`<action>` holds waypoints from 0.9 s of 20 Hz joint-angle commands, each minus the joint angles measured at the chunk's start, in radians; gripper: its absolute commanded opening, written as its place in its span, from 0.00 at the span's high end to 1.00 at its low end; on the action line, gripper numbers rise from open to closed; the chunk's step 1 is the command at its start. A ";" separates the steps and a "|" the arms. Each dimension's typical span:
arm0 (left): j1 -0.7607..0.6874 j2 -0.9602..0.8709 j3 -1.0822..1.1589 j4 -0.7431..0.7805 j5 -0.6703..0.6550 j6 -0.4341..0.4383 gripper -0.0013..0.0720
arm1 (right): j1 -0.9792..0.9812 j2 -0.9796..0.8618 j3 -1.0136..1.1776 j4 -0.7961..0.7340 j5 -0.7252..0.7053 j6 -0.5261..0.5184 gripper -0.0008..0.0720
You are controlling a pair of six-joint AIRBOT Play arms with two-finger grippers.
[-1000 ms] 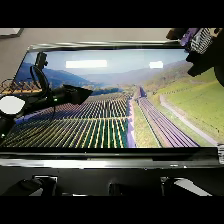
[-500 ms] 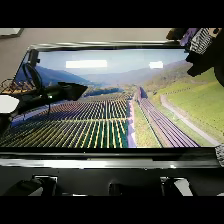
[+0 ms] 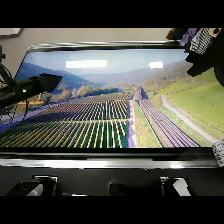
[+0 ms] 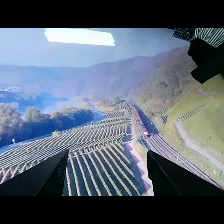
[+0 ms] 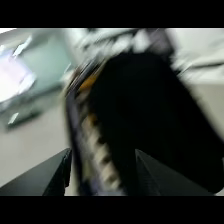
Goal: Fold the clothes and pants, and hang the long-sleeved shirts on hangers.
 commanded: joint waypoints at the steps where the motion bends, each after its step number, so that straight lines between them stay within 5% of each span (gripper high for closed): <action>1: 0.088 0.008 0.000 0.004 -0.102 0.003 0.23 | 0.402 -0.100 -0.030 -0.013 0.177 -0.231 0.38; 5: 0.139 0.015 0.000 0.126 -0.209 0.003 0.24 | 0.981 -0.202 -0.186 -0.658 0.344 -0.214 0.38; 6: 0.145 0.022 0.000 0.189 -0.241 0.003 0.30 | 1.054 -0.203 -0.253 -0.713 0.364 -0.201 0.38; 7: 0.148 0.031 -0.002 0.258 -0.276 0.003 0.37 | 1.091 -0.197 -0.331 -0.701 0.372 -0.175 0.38; 11: 0.148 0.064 -0.069 0.392 -0.296 0.040 0.40 | 1.170 -0.140 -0.704 -0.549 0.333 -0.121 0.46; 13: 0.148 0.063 -0.112 0.392 -0.291 0.041 0.82 | 1.196 -0.115 -0.843 -0.529 0.264 -0.089 0.65; 14: 0.148 0.063 -0.131 0.392 -0.282 0.041 0.95 | 1.197 -0.115 -0.890 -0.510 0.243 -0.087 0.81; 15: 0.148 0.063 -0.145 0.392 -0.271 0.040 0.95 | 1.195 -0.115 -0.924 -0.500 0.229 -0.086 0.95; 18: 0.148 0.064 -0.150 0.391 -0.246 0.040 0.95 | 1.195 -0.114 -0.948 -0.501 0.220 -0.087 0.95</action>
